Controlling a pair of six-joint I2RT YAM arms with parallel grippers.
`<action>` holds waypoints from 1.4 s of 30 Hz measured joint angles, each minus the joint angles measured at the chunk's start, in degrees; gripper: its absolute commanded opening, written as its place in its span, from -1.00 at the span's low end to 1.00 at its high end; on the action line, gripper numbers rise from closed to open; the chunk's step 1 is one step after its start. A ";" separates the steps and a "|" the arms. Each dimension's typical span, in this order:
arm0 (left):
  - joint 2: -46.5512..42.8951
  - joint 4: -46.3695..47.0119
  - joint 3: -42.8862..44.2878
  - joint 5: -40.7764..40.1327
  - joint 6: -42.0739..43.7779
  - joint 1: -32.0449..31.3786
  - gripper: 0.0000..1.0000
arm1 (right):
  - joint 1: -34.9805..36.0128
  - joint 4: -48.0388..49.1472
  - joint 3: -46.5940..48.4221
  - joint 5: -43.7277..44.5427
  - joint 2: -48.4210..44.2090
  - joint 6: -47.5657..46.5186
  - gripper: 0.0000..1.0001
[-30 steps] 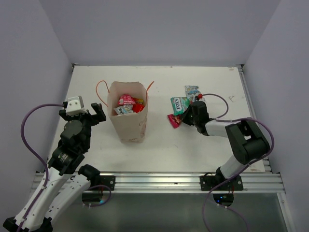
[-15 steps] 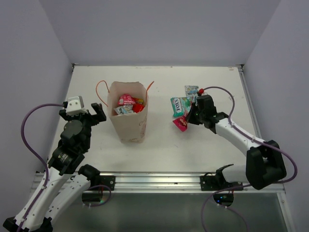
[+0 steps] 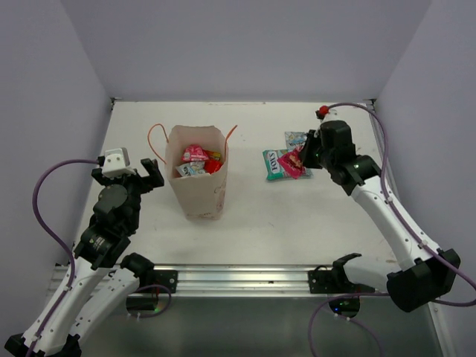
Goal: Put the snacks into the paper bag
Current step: Pick up the snack from the center of the board, then place the snack in the paper bag.
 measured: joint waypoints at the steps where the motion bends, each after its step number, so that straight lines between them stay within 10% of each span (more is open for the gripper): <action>1: 0.00 0.00 0.00 0.00 0.00 0.02 1.00 | 0.00 -0.48 1.62 0.50 -0.02 -0.57 -1.00; 19: 0.00 0.00 0.00 0.02 0.00 0.02 1.00 | 0.66 0.17 22.40 -4.50 7.74 -3.67 -1.00; 42: 0.33 0.00 0.00 0.00 0.02 0.02 1.00 | 20.61 9.53 37.20 3.21 19.43 -7.98 -1.00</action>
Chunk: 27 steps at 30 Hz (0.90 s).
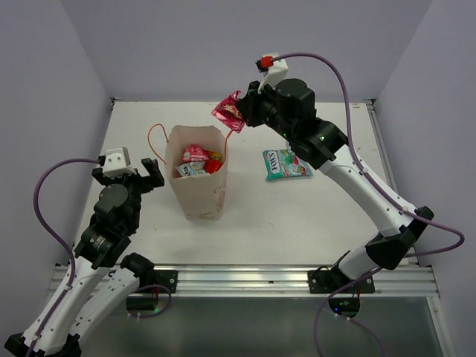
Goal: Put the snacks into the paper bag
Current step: Place the snack in the paper bag.
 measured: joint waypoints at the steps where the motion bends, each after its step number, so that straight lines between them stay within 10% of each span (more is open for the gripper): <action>1: 0.00 0.00 0.00 0.00 0.00 0.00 1.00 | 0.70 0.35 0.39 0.07 0.42 -0.33 -1.00; 27: 0.09 0.00 0.00 -0.02 0.00 -0.02 1.00 | 22.14 -7.39 11.32 36.04 20.98 -9.60 -1.00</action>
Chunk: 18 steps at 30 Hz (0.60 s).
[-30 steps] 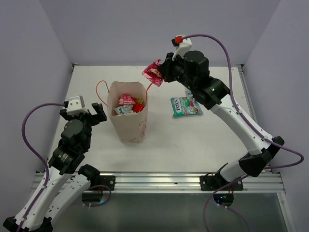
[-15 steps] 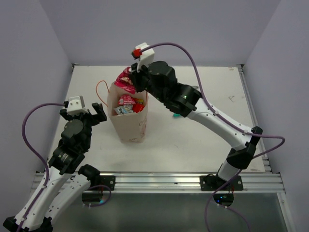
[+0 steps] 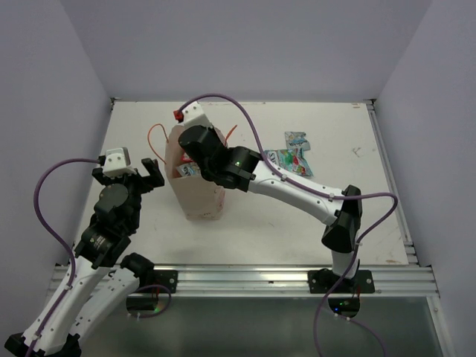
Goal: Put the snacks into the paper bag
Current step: Place the snack in the paper bag.
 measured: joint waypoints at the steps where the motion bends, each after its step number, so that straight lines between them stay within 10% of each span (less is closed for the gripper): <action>1: 0.00 -0.02 0.00 0.00 0.00 0.02 1.00 | 0.07 -0.61 0.50 1.70 0.57 -0.04 -1.00; 18: 0.00 -0.02 0.00 -0.02 0.00 0.02 1.00 | 0.39 -5.33 6.03 20.57 10.38 -2.08 -0.86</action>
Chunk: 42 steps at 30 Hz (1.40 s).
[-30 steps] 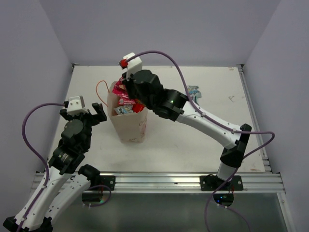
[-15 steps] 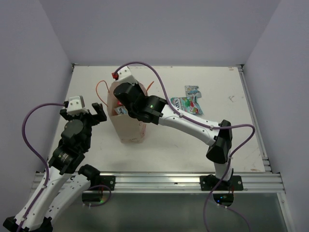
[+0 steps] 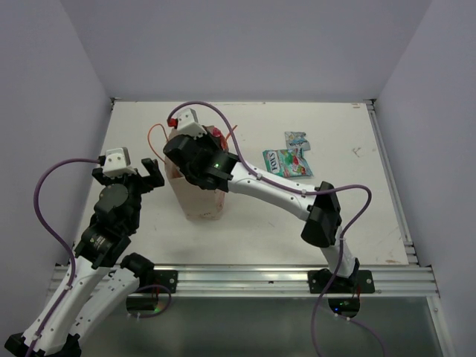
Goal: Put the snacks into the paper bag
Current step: Place the snack in the paper bag.
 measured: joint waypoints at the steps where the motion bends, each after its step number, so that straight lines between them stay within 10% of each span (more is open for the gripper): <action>1: 0.00 0.00 0.00 0.00 0.00 0.00 1.00 | 0.00 -0.20 0.17 0.35 0.31 0.02 -0.83; 15: 0.00 0.02 0.00 0.00 0.00 0.00 1.00 | 0.02 -4.15 1.90 -3.41 1.18 3.89 -0.09; 31: 0.00 0.00 0.00 0.02 0.00 0.00 1.00 | 0.02 1.66 -5.14 -30.10 -16.31 5.42 0.78; 42: -0.04 0.00 0.00 0.02 0.00 0.00 1.00 | 0.02 4.98 -7.17 -36.94 -20.98 2.89 0.97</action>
